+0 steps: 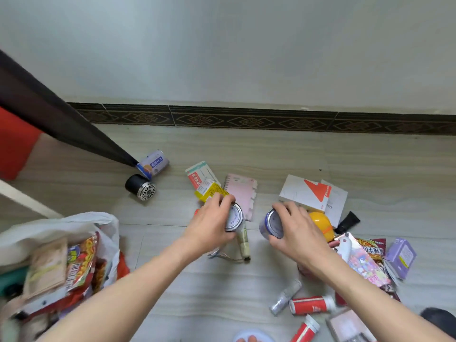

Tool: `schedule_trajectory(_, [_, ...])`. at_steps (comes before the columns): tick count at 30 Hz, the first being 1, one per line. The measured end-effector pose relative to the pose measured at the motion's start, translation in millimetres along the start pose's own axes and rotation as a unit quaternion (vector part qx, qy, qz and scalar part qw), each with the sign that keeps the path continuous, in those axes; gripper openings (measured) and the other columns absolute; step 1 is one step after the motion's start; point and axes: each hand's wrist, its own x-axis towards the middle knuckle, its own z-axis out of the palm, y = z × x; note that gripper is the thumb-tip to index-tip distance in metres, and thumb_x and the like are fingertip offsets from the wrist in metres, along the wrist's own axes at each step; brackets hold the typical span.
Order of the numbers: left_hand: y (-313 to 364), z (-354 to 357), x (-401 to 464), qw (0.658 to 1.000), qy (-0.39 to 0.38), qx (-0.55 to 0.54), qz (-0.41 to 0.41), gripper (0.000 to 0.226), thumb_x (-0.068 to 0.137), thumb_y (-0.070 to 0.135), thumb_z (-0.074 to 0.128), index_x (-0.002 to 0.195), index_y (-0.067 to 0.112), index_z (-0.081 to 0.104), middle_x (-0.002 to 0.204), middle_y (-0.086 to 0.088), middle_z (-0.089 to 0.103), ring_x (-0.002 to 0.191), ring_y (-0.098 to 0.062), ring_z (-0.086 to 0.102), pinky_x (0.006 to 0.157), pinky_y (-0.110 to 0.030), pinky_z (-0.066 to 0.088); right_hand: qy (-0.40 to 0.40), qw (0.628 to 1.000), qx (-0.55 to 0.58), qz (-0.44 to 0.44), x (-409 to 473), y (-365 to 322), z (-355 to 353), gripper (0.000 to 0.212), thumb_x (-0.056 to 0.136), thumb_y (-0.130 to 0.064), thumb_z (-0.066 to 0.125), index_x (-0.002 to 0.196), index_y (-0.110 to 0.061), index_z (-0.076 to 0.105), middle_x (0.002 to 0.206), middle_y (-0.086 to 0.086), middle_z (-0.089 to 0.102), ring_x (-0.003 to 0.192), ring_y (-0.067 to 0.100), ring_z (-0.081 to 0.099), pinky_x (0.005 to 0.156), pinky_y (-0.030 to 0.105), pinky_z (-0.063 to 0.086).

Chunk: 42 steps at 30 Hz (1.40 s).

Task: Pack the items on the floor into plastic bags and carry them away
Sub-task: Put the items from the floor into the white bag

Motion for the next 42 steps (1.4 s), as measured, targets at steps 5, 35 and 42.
schedule_trajectory(5, [-17, -107, -76, 0.999, 0.003, 0.05, -0.014, 0.064, 0.072, 0.039, 0.067, 0.124, 0.018, 0.038, 0.11, -0.006, 0.043, 0.101, -0.025, 0.05, 0.08, -0.031, 0.042, -0.01, 0.994, 0.003, -0.107, -10, -97, -49, 0.054, 0.079, -0.044, 0.056, 0.125, -0.02, 0.041, 0.119, 0.006, 0.046, 0.108, 0.03, 0.045, 0.087, 0.039, 0.044])
schedule_trajectory(35, [-285, -102, -367, 0.81, 0.343, 0.042, -0.474, 0.069, 0.063, 0.024, 0.079, 0.124, 0.013, 0.048, 0.108, -0.016, 0.047, 0.1, -0.036, 0.044, 0.074, -0.042, 0.047, -0.079, 0.936, 0.121, -0.32, 13, -470, 117, 0.066, 0.081, -0.03, 0.066, 0.136, -0.013, 0.034, 0.133, 0.01, 0.04, 0.118, 0.027, 0.042, 0.096, 0.037, 0.043])
schedule_trajectory(42, [-316, -102, -361, 0.81, 0.333, -0.052, -0.48, 0.066, 0.07, 0.029, 0.076, 0.127, 0.019, 0.044, 0.116, -0.011, 0.042, 0.108, -0.031, 0.039, 0.084, -0.042, 0.044, -0.054, 0.934, 0.027, -0.351, 29, -478, 146, 0.064, 0.079, -0.018, 0.066, 0.134, -0.011, 0.033, 0.133, 0.013, 0.038, 0.117, 0.032, 0.041, 0.091, 0.041, 0.045])
